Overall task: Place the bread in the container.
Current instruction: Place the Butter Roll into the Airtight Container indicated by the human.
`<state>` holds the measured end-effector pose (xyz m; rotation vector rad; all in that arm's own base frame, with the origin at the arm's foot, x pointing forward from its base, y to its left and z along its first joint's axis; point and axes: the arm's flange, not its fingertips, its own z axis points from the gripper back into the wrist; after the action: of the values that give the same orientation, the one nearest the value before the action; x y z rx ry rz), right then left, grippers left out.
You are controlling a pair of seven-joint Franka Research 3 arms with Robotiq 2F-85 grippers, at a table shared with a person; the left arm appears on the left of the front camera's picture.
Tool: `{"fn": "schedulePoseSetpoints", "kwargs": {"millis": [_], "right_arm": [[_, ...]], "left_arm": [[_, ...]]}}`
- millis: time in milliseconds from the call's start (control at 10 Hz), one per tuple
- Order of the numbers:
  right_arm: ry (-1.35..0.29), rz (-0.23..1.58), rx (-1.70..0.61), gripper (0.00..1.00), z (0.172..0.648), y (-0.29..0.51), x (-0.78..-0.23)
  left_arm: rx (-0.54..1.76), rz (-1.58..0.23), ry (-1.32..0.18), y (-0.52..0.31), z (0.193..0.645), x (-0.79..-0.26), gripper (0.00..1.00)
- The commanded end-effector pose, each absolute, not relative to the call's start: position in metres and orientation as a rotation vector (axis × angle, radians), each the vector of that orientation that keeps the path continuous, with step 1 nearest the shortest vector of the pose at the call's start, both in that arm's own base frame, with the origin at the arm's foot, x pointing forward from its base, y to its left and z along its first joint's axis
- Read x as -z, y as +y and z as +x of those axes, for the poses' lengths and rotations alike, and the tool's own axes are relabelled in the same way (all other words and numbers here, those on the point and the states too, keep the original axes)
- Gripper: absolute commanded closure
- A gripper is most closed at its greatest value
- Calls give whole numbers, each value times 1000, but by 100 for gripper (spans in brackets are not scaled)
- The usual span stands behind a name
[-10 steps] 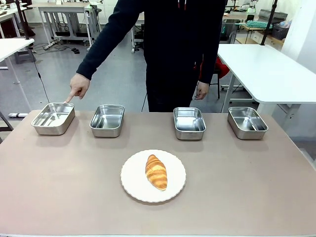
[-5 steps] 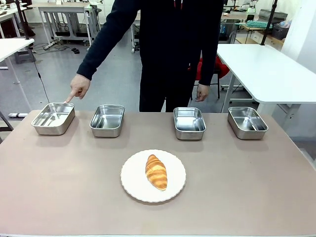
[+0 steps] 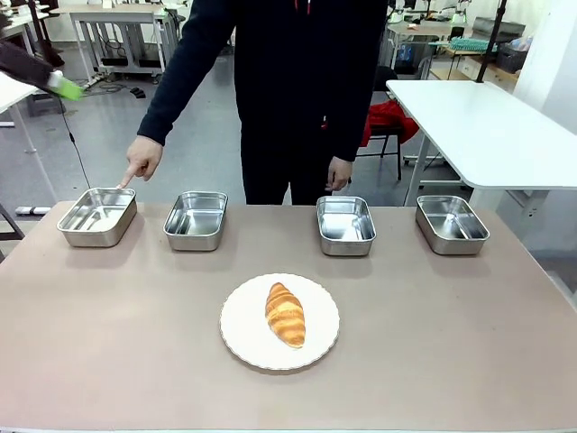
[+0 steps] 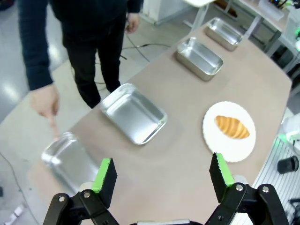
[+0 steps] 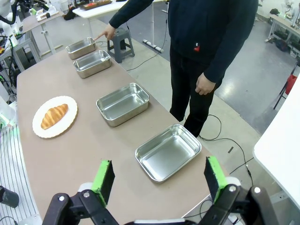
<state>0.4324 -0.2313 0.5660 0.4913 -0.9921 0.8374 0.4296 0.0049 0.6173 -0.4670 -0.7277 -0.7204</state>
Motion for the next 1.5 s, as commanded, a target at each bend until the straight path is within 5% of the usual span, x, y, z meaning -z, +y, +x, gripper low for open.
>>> {"fn": "schedulePoseSetpoints", "kwargs": {"millis": [0, 500, 1200, 1400], "right_arm": [[-996, 490, -841, 0, 431, -231, -568], [-996, 490, -841, 0, 431, -231, -568], [-996, 490, -841, 0, 431, -231, -568], [-996, 490, -841, 0, 431, -231, -568]], "left_arm": [[627, -455, -657, -59, 421, -594, 0], [450, -313, -415, -210, 437, -478, 0], [459, -349, -461, -208, 429, -479, 0], [321, -392, -290, -281, 431, -466, 0]]}}
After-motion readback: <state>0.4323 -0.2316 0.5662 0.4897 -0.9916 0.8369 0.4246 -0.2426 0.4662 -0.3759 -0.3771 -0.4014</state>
